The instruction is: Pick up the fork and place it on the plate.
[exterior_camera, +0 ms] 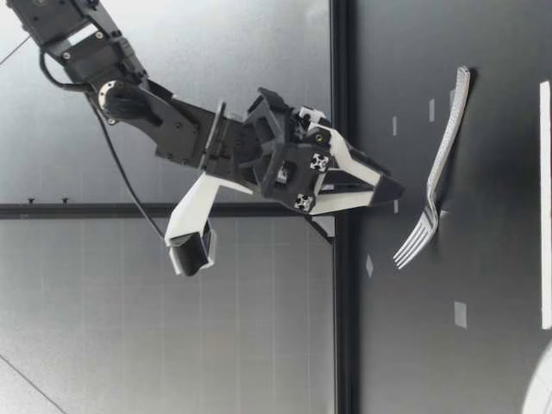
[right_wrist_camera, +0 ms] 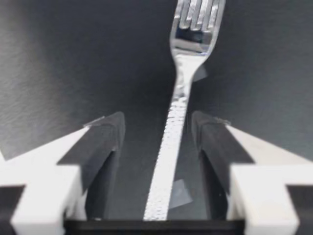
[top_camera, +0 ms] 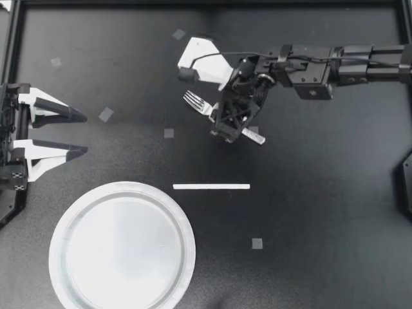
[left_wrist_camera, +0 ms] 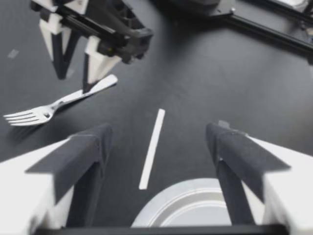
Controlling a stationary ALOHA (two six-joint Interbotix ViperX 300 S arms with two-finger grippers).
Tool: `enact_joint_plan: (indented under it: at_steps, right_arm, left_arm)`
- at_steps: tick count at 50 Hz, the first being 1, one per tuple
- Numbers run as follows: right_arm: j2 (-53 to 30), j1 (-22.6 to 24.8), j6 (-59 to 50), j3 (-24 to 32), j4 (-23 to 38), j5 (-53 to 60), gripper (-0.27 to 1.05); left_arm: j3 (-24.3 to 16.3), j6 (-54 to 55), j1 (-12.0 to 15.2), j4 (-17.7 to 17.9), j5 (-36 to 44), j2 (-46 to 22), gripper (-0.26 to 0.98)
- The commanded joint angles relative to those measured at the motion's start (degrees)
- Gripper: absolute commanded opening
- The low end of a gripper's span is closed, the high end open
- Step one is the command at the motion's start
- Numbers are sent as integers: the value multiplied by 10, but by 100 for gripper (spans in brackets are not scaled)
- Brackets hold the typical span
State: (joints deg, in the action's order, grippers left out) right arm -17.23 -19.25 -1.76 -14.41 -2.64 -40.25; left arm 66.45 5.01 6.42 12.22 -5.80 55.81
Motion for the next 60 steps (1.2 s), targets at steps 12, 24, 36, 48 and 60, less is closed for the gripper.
enact_joint_plan:
  at_steps: [12,24,36,48,60]
  right_arm:
    - [-12,-5,1,14,0,14,53]
    - [-20,-5,0,14,-1,19,53]
    - [-26,-5,-1,14,-2,22,53]
    - [-33,-5,-2,14,-2,21,53]
    - [-35,-5,-3,15,-3,21,43]
  left_arm:
    - [-1,0,-1,4,7,-2,67]
    - [0,-1,-1,5,7,-2,67]
    - [6,0,0,6,7,-2,67]
    - [9,-1,-1,6,7,-1,67]
    - [16,-1,-1,6,7,5,67]
